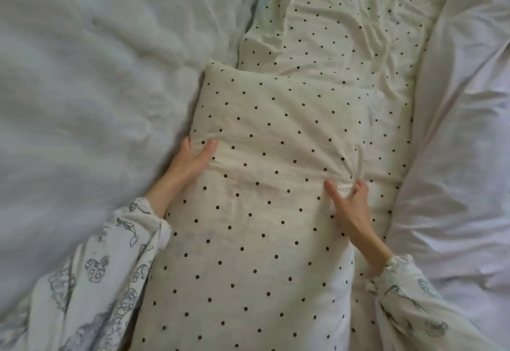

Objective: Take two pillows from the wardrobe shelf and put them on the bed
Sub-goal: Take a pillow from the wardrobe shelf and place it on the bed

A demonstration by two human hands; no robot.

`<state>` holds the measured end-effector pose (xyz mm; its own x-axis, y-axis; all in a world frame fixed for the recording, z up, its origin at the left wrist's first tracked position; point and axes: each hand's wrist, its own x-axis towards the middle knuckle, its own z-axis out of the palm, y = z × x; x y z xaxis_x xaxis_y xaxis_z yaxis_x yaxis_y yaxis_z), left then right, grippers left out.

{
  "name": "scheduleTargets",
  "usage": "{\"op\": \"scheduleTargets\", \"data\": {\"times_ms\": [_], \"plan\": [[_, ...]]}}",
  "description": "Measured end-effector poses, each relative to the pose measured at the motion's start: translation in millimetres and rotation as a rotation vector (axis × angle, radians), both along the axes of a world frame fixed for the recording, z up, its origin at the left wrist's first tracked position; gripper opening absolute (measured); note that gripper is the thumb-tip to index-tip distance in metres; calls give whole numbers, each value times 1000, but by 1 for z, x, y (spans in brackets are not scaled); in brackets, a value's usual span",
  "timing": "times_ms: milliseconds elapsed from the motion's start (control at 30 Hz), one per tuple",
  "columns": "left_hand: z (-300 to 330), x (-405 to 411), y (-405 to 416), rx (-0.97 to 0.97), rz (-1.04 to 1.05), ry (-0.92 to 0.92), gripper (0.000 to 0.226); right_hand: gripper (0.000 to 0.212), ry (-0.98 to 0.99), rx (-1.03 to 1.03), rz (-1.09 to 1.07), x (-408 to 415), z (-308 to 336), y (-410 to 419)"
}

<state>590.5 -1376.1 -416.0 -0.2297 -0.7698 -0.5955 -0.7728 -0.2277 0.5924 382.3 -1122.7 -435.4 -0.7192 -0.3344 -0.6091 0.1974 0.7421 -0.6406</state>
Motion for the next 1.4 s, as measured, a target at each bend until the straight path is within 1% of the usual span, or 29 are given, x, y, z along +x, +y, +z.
{"op": "scheduleTargets", "data": {"times_ms": [67, 100, 167, 233, 300, 367, 467, 533, 600, 667, 800, 867, 967, 1033, 1100, 1167, 1233, 1333, 1400], "plan": [[7, -5, 2, -44, 32, 59, 78, 79, 25, -46, 18, 1, 7, -5], [14, -8, 2, -91, 41, 80, 74, 74, 53, -73, 27, 2, 12, -9], [30, -17, -4, -189, 29, 119, 67, 58, 78, -137, 24, 4, 23, -15], [48, -27, -12, -281, 7, 155, 67, 47, 80, -196, 10, 3, 35, -19], [60, -33, -22, -385, -14, 141, 67, 41, 89, -253, -3, -1, 45, -26], [61, -35, -33, -436, -52, 71, 69, 44, 88, -279, 5, -6, 47, -35], [46, -26, -30, -379, -158, -98, 67, 53, 53, -186, 85, -6, 36, -45], [34, -11, -11, -351, -234, -185, 68, 70, 57, -69, 158, 3, 27, -40], [27, 12, 12, -381, -254, -187, 68, 80, 68, -36, 197, 18, 24, -22], [25, 40, 33, -414, -246, -182, 67, 80, 24, -31, 200, 37, 23, 3], [29, 87, 69, -354, -188, -233, 73, 82, -130, 61, 167, 67, 22, 45], [32, 102, 84, -329, -144, -293, 77, 82, -203, 11, 125, 80, 25, 56], [34, 112, 102, -238, -45, -324, 85, 84, -296, -33, 63, 92, 26, 65], [34, 113, 108, -169, -43, -348, 92, 84, -326, -41, 32, 95, 26, 67], [38, 109, 106, -149, -17, -325, 93, 81, -286, -41, 66, 99, 26, 68], [46, 105, 104, -208, -28, -281, 93, 74, -199, -29, 156, 105, 27, 71], [56, 103, 110, -308, -100, -277, 93, 71, -166, -54, 189, 110, 31, 76], [68, 105, 117, -412, -128, -307, 88, 74, -193, -86, 180, 112, 38, 75], [70, 106, 115, -445, -132, -345, 84, 81, -204, -74, 181, 119, 37, 73]]}}
